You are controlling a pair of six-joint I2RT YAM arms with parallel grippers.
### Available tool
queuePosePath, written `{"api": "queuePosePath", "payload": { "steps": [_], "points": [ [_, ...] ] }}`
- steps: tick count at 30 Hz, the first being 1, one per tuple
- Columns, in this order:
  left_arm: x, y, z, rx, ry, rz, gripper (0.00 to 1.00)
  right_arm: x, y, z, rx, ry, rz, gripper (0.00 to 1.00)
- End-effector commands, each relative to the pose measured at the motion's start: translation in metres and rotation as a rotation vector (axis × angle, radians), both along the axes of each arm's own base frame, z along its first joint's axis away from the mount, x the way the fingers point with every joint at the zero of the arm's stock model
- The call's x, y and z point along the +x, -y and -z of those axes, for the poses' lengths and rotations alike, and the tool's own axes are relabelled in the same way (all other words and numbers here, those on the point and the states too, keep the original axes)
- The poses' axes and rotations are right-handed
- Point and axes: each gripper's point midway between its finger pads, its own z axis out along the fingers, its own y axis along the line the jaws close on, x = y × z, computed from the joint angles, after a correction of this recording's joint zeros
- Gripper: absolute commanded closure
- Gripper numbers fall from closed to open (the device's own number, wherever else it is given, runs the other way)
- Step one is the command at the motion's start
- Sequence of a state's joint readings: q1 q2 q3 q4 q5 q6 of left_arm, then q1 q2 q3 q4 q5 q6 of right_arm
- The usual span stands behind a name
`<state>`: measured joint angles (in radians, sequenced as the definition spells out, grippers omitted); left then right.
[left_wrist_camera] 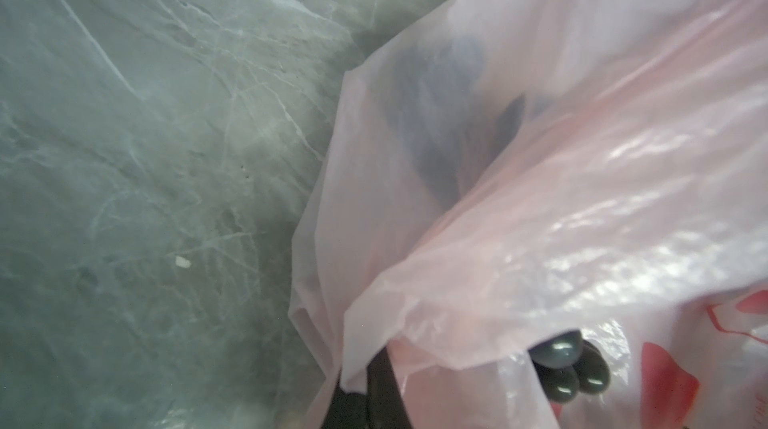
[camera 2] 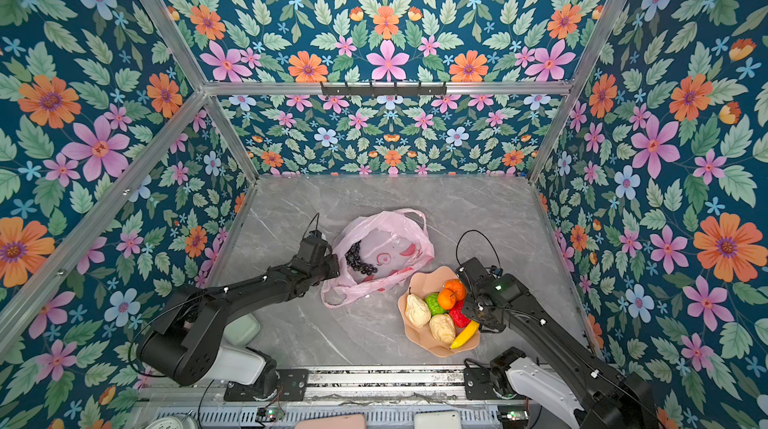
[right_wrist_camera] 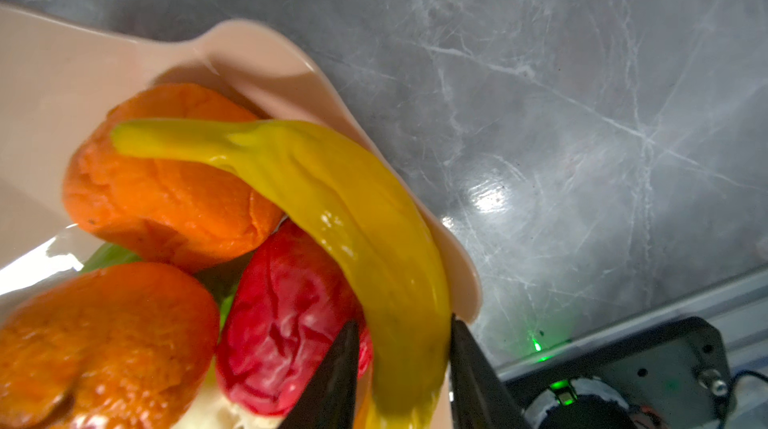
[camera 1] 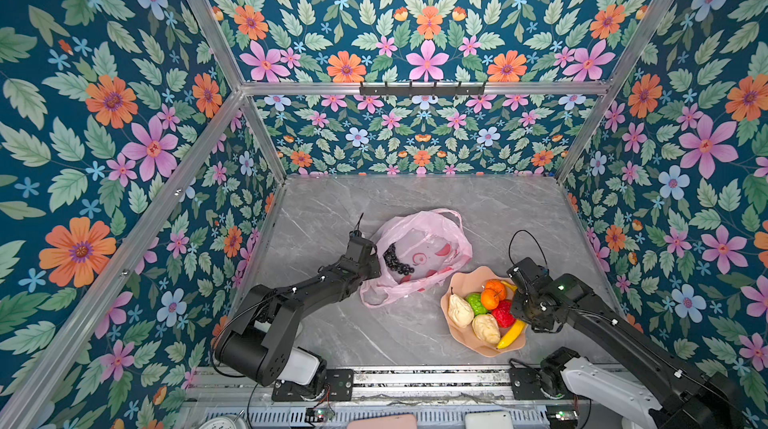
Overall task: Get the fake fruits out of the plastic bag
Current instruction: 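Carry the banana over the peach bowl and lower it onto the fruits, then open the right gripper to release the banana in the bowl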
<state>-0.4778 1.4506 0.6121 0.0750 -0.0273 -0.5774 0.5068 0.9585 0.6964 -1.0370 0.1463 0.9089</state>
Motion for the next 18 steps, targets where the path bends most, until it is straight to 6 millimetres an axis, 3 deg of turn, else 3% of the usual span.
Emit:
{"api": "queuePosePath", "payload": {
  "steps": [1,18],
  "points": [
    [0.0024,0.0015,-0.0021,-0.009,0.008,-0.002,1.0,-0.001,0.0031,-0.0007,-0.015,0.0,0.002,0.58],
    [0.0044,0.0031,-0.0045,-0.015,0.013,0.0,1.0,0.0039,0.0042,-0.0092,-0.014,0.041,0.008,0.55]
  ]
}}
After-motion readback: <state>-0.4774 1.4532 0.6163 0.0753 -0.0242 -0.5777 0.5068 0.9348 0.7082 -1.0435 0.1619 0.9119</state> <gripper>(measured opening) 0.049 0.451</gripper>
